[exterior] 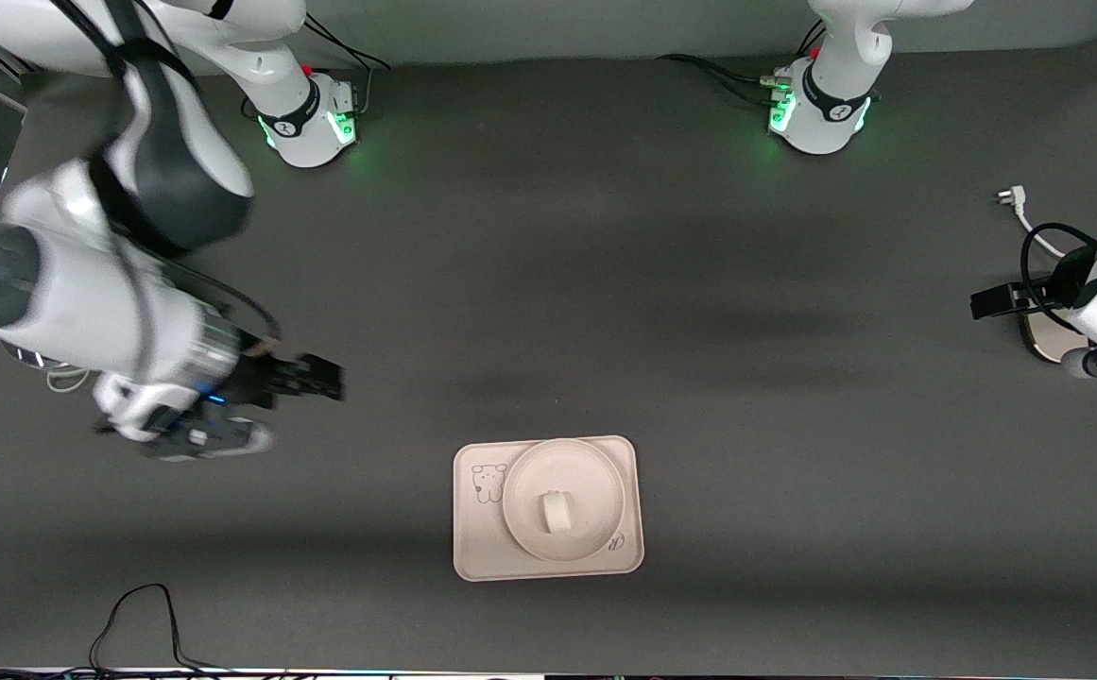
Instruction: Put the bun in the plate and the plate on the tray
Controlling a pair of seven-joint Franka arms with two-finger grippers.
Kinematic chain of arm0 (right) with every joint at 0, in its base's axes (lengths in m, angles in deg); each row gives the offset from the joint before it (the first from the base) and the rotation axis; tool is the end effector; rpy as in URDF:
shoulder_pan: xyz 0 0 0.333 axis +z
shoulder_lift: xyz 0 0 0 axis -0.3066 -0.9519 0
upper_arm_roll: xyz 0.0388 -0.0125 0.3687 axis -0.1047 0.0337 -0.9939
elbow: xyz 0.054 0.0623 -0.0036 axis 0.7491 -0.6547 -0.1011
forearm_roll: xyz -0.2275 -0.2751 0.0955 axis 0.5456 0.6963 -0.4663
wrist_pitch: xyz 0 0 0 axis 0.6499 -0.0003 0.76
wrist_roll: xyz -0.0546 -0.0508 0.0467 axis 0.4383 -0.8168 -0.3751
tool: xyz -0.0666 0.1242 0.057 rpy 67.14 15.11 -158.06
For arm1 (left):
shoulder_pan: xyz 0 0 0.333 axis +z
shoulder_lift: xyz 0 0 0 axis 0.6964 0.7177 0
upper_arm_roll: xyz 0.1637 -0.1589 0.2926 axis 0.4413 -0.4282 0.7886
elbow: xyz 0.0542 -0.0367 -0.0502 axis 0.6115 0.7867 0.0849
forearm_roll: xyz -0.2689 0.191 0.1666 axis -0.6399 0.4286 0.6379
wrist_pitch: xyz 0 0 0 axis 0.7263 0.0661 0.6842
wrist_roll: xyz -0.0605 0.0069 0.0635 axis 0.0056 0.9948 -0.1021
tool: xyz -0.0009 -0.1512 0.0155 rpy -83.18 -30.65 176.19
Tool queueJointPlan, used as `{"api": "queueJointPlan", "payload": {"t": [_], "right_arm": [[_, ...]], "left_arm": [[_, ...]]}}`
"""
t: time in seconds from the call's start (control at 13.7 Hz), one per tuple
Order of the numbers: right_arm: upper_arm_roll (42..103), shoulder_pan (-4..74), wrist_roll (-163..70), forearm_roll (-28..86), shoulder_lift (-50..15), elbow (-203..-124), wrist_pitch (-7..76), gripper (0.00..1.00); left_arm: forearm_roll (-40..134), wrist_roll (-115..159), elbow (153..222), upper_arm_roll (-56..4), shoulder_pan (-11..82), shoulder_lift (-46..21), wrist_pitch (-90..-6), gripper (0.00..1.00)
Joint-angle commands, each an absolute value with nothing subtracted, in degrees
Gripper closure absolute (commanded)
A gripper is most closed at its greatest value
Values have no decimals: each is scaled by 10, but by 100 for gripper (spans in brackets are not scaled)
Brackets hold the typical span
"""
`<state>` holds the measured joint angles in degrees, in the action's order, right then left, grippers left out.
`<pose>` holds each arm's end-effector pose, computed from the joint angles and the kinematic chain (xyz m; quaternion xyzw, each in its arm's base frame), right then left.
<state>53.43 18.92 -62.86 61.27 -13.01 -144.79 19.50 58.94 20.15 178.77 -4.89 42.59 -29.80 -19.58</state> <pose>0.6409 0.1516 0.5330 -0.9969 -0.0113 0.0043 0.0781 0.5616 0.0197 0.5485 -0.9943 -0.0501 0.0900 0.0287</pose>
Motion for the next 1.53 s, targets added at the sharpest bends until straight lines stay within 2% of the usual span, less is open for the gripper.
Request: {"api": "queueJointPlan", "payload": {"t": [0.0, 0.07, 0.15, 0.22, 0.44, 0.58, 1.09, 1.46], "right_arm": [[601, 197, -592, 575, 5, -1612, 207, 0], [627, 200, -581, 577, 29, -1635, 206, 0], [634, 207, -576, 585, 42, -1637, 189, 0], [636, 208, -575, 607, 53, -1639, 159, 0], [638, 210, -572, 630, 118, -1688, 151, 0], [653, 208, -575, 636, 162, -1694, 120, 0], [677, 206, -584, 632, 141, -1695, 143, 0], [679, 203, -590, 641, 126, -1676, 126, 0]], "left_arm": [[585, 183, 1840, -46, 429, -370, -210, 0], [586, 183, 1874, -46, 429, -399, -225, 0], [587, 183, 1924, -46, 429, -433, -254, 0], [587, 183, 1946, -47, 433, -450, -272, 0], [586, 182, 1912, -77, 471, -427, -237, 0], [591, 183, 1883, -91, 479, -409, -223, 0], [591, 191, 1872, -91, 476, -405, -221, 0], [592, 182, 1872, -91, 476, -405, -221, 0]]}}
